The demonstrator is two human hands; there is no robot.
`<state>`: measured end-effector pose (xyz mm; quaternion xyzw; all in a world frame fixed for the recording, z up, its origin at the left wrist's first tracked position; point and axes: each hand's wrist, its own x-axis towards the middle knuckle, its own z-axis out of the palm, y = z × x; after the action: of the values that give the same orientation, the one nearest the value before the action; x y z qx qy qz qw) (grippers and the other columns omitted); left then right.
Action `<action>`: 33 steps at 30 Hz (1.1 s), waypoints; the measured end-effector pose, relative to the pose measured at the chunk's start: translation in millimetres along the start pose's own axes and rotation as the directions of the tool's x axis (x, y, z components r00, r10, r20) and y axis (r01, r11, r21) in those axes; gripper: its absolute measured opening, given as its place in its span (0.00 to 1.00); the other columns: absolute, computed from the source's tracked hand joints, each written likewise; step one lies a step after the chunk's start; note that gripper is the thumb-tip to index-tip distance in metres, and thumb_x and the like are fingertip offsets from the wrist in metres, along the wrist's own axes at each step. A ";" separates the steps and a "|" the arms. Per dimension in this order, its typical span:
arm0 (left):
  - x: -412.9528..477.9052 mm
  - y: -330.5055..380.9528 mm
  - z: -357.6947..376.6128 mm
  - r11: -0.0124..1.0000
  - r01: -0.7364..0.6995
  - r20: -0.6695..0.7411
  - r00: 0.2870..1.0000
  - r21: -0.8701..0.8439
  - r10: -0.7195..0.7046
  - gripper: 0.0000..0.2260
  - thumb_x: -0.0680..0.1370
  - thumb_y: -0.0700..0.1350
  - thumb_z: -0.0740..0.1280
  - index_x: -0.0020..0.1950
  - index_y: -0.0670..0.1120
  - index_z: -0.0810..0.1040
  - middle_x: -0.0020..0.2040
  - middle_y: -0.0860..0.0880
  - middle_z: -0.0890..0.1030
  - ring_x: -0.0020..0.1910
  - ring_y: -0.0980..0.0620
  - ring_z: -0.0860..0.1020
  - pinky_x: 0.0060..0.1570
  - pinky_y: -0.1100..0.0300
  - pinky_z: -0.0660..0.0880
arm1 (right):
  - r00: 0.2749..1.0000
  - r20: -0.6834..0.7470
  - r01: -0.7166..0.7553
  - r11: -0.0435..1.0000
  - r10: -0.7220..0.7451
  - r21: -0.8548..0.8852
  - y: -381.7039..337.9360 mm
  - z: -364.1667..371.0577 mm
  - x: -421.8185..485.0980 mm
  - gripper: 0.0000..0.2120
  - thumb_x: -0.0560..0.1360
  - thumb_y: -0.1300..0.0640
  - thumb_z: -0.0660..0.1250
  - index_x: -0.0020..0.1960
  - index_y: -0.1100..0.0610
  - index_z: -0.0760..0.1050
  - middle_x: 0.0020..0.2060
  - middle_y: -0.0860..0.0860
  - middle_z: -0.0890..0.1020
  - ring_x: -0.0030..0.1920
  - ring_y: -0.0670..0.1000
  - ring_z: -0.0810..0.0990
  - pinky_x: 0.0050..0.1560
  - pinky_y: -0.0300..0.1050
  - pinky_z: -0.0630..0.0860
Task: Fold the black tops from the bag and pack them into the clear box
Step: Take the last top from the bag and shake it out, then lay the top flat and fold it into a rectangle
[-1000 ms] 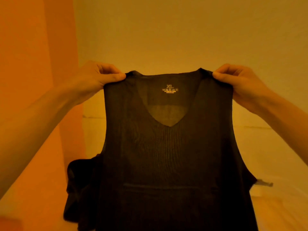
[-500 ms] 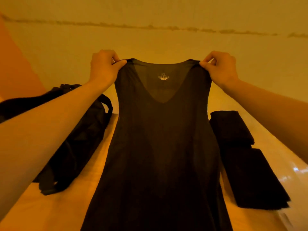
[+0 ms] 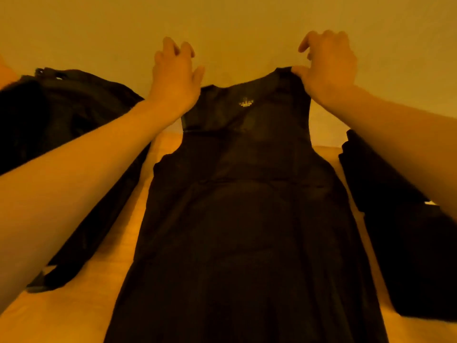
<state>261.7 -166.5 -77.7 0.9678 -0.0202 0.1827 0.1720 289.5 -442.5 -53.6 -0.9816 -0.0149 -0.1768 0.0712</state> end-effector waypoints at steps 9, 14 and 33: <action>-266.7 48.0 -11.1 0.962 -0.122 0.451 0.892 0.246 -0.002 0.33 0.80 0.67 0.36 0.82 0.54 0.39 0.82 0.45 0.36 0.81 0.43 0.36 0.79 0.46 0.39 | 0.760 0.649 -0.043 0.993 -0.042 0.114 -60.5 -17.8 -275.1 0.32 0.80 0.33 0.49 0.81 0.41 0.47 0.82 0.54 0.48 0.81 0.55 0.44 0.78 0.52 0.41; -312.0 35.2 4.5 0.965 -0.045 0.433 0.898 0.259 -0.074 0.37 0.78 0.72 0.37 0.83 0.56 0.43 0.83 0.46 0.41 0.81 0.44 0.38 0.76 0.48 0.36 | 0.858 0.513 -0.022 0.999 0.039 -0.040 -54.3 8.8 -329.6 0.36 0.77 0.31 0.36 0.81 0.44 0.35 0.81 0.55 0.37 0.80 0.55 0.33 0.76 0.55 0.34; -488.0 34.0 -40.1 0.973 0.229 0.092 0.969 -0.003 -0.228 0.38 0.79 0.73 0.46 0.83 0.53 0.54 0.83 0.42 0.50 0.82 0.41 0.46 0.79 0.44 0.50 | 0.943 0.316 0.040 0.975 -0.110 0.220 16.9 -51.4 -486.7 0.33 0.79 0.30 0.45 0.80 0.42 0.49 0.80 0.48 0.47 0.80 0.49 0.40 0.78 0.48 0.39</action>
<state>-210.7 -196.4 -207.6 0.9698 0.0823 0.1173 0.1975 -183.4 -468.7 -178.2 -0.9828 -0.0827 -0.0122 0.1645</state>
